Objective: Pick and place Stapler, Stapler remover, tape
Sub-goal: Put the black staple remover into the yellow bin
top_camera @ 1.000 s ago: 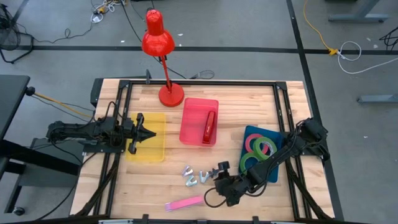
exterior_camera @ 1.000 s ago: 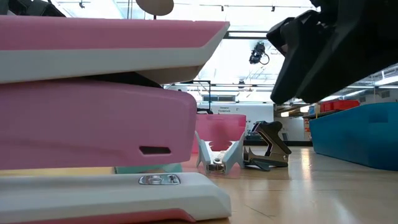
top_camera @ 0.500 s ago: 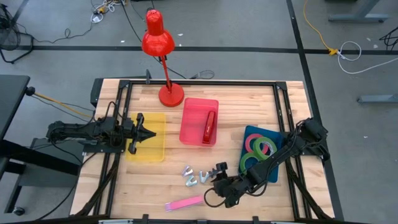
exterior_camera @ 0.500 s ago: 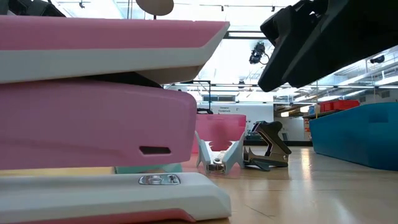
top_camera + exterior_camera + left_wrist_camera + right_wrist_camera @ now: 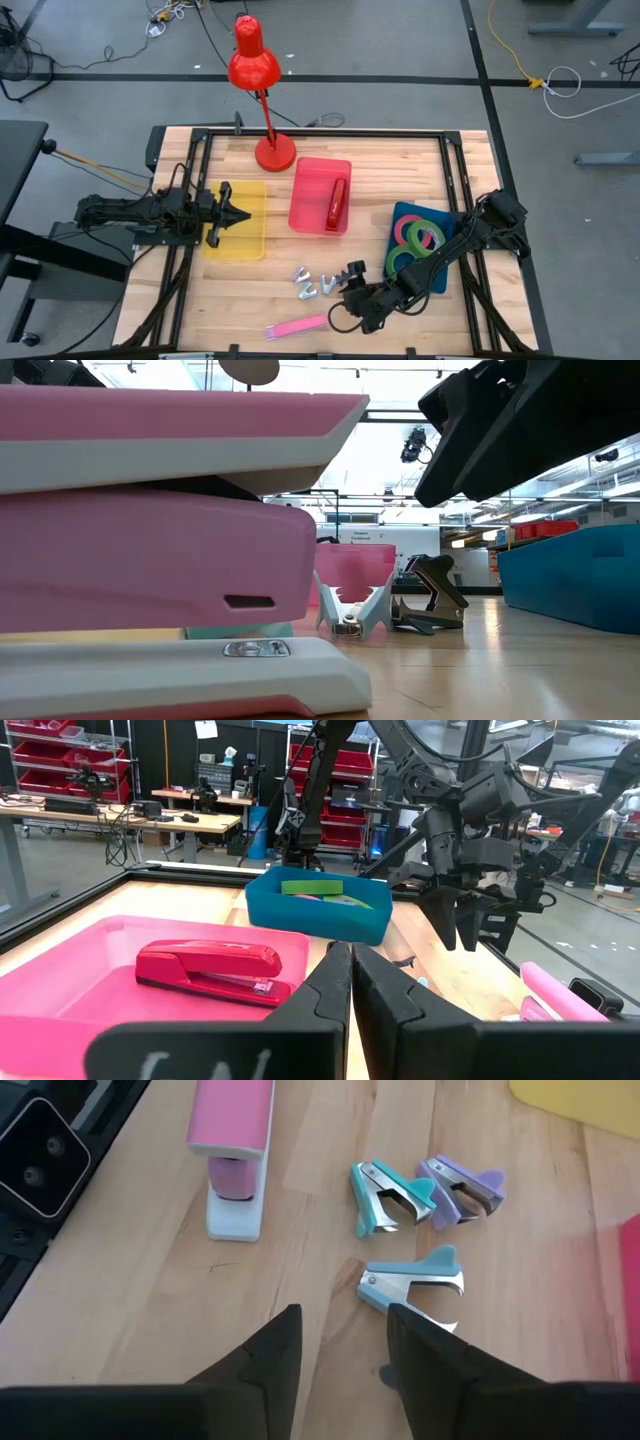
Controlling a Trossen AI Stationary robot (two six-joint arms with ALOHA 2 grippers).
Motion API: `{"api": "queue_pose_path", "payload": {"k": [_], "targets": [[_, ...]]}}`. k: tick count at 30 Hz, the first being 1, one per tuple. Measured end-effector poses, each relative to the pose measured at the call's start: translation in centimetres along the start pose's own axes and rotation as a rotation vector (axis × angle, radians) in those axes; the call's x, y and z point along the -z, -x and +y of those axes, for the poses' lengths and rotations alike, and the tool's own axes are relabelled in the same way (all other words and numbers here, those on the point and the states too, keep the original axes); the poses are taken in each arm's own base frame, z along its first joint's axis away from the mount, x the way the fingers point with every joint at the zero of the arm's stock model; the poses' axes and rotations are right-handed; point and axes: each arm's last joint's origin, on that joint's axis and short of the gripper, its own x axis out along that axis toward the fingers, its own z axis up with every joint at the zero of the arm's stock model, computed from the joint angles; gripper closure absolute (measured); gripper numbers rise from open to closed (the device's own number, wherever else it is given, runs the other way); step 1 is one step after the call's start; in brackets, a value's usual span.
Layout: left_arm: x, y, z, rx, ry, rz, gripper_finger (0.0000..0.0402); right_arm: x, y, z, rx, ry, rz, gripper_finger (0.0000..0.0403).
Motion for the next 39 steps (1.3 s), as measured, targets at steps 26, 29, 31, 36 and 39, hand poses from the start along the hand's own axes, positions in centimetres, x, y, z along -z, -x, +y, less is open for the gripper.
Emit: {"api": "queue_pose_path", "payload": {"k": [26, 29, 31, 36, 39], "targets": [[0.0, 0.0, 0.0, 0.0, 0.0, 0.0, 0.0383, -1.5, 0.1, 0.3, -0.025, 0.038, -0.151, 0.0254], [0.0, 0.0, 0.0, 0.0, 0.0, 0.0, 0.0383, -2.0, 0.2, 0.3, -0.029, 0.048, -0.201, 0.0254], [0.0, 0.0, 0.0, 0.0, 0.0, 0.0, 0.0383, -2.2, 0.3, 0.4, -0.03, 0.045, -0.218, 0.0254], [0.0, 0.0, 0.0, 0.0, 0.0, -0.001, 0.0383, -2.3, 0.3, 0.4, -0.031, 0.041, -0.228, 0.0254], [0.0, 0.0, 0.0, 0.0, 0.0, 0.0, 0.0383, -2.3, 0.3, 0.3, -0.023, 0.043, -0.228, 0.0254]]}}
